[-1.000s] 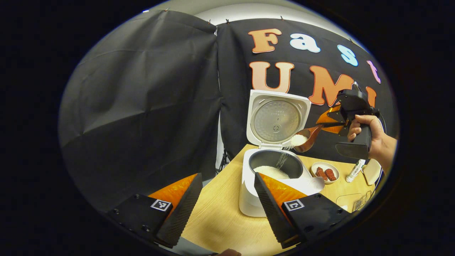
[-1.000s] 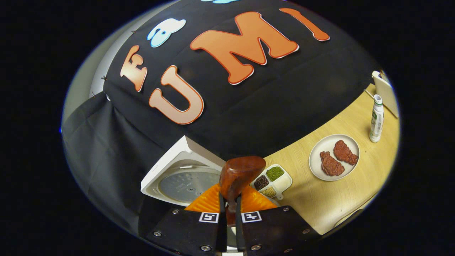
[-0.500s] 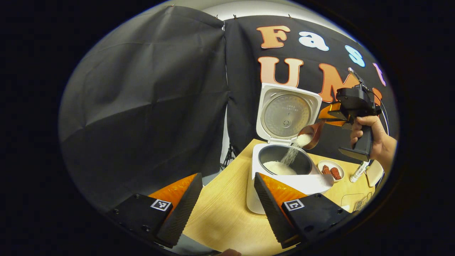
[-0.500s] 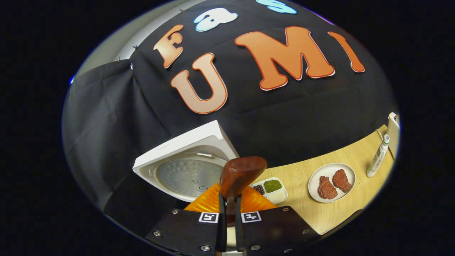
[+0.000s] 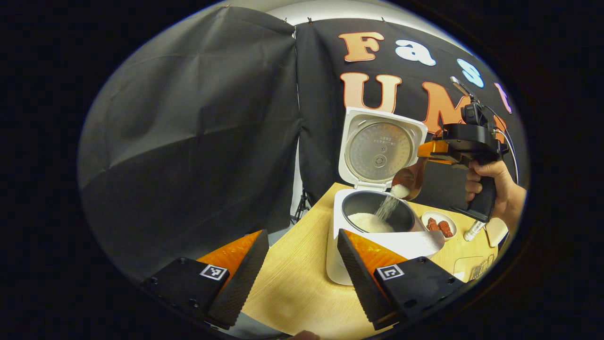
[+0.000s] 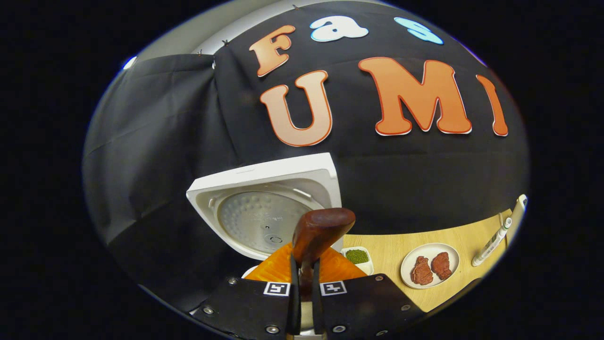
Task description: Close the left gripper, press the button to open the rice cooker; take a wooden spoon from the chopstick holder with the right hand, scoop a spoonful of rice and pour it into the rice cooker, then put the wooden spoon back into the chopstick holder.
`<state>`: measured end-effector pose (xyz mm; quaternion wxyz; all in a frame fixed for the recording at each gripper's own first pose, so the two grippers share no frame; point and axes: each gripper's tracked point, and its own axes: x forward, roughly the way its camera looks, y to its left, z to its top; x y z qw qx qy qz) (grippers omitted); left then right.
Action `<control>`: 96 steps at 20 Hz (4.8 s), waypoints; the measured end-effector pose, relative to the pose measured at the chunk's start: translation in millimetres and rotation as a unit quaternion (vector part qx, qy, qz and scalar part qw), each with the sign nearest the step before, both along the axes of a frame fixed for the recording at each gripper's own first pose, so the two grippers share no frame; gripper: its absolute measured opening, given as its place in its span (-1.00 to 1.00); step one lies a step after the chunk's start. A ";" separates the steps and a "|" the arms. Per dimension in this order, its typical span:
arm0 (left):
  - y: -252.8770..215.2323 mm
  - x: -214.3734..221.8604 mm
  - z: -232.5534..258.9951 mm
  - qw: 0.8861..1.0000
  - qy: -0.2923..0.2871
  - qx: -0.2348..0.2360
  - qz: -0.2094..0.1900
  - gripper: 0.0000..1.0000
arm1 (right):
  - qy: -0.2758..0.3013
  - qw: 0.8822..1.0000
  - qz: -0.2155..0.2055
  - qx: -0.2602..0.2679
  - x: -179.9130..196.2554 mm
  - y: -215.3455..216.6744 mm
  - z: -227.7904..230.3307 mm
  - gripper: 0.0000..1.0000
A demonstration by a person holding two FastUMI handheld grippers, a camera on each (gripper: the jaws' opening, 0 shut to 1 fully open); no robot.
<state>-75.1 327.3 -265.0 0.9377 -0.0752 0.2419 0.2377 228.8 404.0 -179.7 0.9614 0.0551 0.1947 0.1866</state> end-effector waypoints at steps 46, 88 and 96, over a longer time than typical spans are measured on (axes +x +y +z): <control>-215.9 25.5 80.6 0.992 -0.053 0.053 -0.104 0.99 | 0.011 0.990 -0.110 -0.089 -158.7 -400.3 -1.8 -0.82; -145.7 123.2 182.2 0.984 -0.122 0.076 -0.103 0.97 | 0.162 0.935 -0.317 0.009 -237.9 -559.1 -138.9 0.28; -106.9 208.6 195.7 0.986 -0.121 0.042 -0.110 0.97 | 0.096 0.932 -0.345 -0.057 -245.6 -573.2 -64.1 0.77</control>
